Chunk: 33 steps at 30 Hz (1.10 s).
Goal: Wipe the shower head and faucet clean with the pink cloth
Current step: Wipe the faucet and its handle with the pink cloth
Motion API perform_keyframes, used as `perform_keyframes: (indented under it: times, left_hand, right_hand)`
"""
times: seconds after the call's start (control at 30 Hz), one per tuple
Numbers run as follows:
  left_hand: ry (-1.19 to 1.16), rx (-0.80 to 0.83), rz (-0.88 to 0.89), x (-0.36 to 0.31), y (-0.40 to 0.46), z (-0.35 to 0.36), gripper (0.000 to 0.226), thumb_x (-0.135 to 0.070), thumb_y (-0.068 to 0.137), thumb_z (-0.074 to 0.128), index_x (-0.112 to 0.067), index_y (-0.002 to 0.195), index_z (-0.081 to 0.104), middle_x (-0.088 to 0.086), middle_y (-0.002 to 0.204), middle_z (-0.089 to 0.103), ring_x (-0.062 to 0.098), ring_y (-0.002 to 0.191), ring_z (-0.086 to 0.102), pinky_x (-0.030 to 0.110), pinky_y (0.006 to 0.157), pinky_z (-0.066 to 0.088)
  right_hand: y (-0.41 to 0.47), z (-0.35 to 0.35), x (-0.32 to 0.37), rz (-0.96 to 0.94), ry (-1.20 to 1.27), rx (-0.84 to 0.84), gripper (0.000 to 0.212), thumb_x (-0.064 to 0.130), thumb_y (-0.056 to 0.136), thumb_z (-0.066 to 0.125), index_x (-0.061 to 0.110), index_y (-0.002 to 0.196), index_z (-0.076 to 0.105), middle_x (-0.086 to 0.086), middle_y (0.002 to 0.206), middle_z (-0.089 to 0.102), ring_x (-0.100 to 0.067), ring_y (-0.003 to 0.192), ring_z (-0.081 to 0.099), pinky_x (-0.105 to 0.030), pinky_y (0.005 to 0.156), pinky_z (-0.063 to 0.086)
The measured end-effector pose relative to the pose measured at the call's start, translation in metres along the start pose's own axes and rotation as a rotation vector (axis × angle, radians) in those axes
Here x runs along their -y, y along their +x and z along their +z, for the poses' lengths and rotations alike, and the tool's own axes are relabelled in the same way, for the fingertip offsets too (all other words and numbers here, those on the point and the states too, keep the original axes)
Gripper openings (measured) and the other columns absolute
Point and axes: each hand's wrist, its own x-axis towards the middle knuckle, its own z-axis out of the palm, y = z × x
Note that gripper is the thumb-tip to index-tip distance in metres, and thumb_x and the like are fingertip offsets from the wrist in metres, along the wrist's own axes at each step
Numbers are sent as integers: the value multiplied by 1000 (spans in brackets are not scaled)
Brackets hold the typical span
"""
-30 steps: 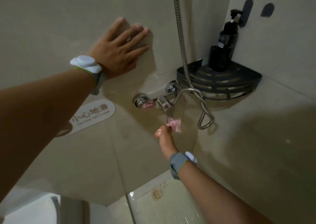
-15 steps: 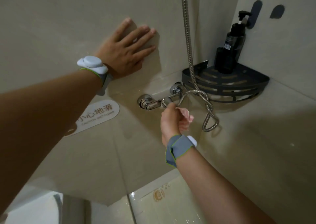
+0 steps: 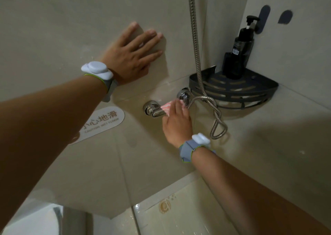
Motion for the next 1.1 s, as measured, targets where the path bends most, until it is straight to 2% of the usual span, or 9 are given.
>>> perform_keyframes:
  times: [0.13, 0.3, 0.4, 0.53, 0.67, 0.73, 0.8, 0.93, 1.1]
  left_hand:
    - [-14, -4, -4, 2, 1, 2, 52, -35, 106, 36, -23, 157, 39, 11, 172, 22, 33, 158, 24, 62, 126, 19]
    - [8, -16, -8, 1, 1, 0, 54, -35, 103, 42, -23, 155, 44, 11, 171, 24, 32, 157, 28, 61, 125, 23]
    - [19, -28, -9, 3, 0, -1, 54, -36, 102, 45, -23, 155, 45, 11, 170, 27, 31, 156, 29, 60, 124, 27]
    - [9, -29, -1, 2, 1, 0, 52, -35, 104, 44, -23, 154, 46, 11, 170, 28, 32, 156, 29, 61, 125, 27]
    - [-5, -37, -3, 1, 1, 2, 51, -34, 104, 42, -23, 153, 47, 11, 170, 27, 32, 157, 29, 61, 126, 24]
    - [-9, -47, -6, 1, 2, 3, 51, -33, 103, 43, -22, 152, 48, 11, 170, 28, 31, 156, 29, 61, 126, 24]
    - [-13, -58, -12, 1, 2, 2, 50, -32, 102, 44, -22, 152, 49, 11, 170, 28, 31, 156, 30, 60, 125, 25]
    - [-5, -62, -6, 1, 1, 1, 53, -33, 102, 45, -21, 153, 47, 12, 169, 29, 32, 156, 31, 60, 124, 27]
    - [-12, -28, 0, 2, 1, -1, 54, -34, 103, 45, -22, 155, 44, 12, 170, 25, 32, 157, 28, 61, 125, 25]
  right_hand:
    - [22, -36, 8, 237, 485, -24, 40, 18, 102, 30, 8, 113, 67, -19, 132, 60, -35, 127, 52, -37, 98, 41]
    - [29, -81, 10, 566, 1684, -52, 38, 14, 98, 26, 7, 82, 60, -33, 101, 62, -40, 76, 63, -42, 63, 49]
    - [30, -87, 1, 619, 2290, 210, 52, 24, 98, 20, -8, 102, 61, -34, 111, 60, -43, 94, 63, -51, 83, 50]
    - [26, -77, -9, 772, 2561, 239, 58, 35, 105, 21, -2, 133, 55, -28, 135, 58, -44, 131, 50, -59, 111, 38]
    - [26, -66, -4, 779, 2375, 155, 27, 8, 104, 38, -6, 108, 62, -22, 109, 70, -33, 127, 57, -39, 92, 58]
    - [28, -62, -1, 712, 2147, 100, 12, 0, 98, 52, -1, 95, 63, -10, 72, 74, -20, 85, 70, -19, 62, 59]
    - [33, -61, 5, 631, 1833, -55, 13, -6, 93, 57, -4, 97, 69, -7, 58, 67, -15, 52, 57, -14, 37, 39]
    - [57, -53, 6, 499, 981, -358, 23, -7, 92, 48, -7, 96, 71, -26, 100, 70, -33, 86, 65, -29, 73, 44]
    - [65, -25, 8, 375, 294, -203, 38, 3, 101, 36, -5, 137, 47, -22, 143, 44, -35, 131, 44, -35, 111, 33]
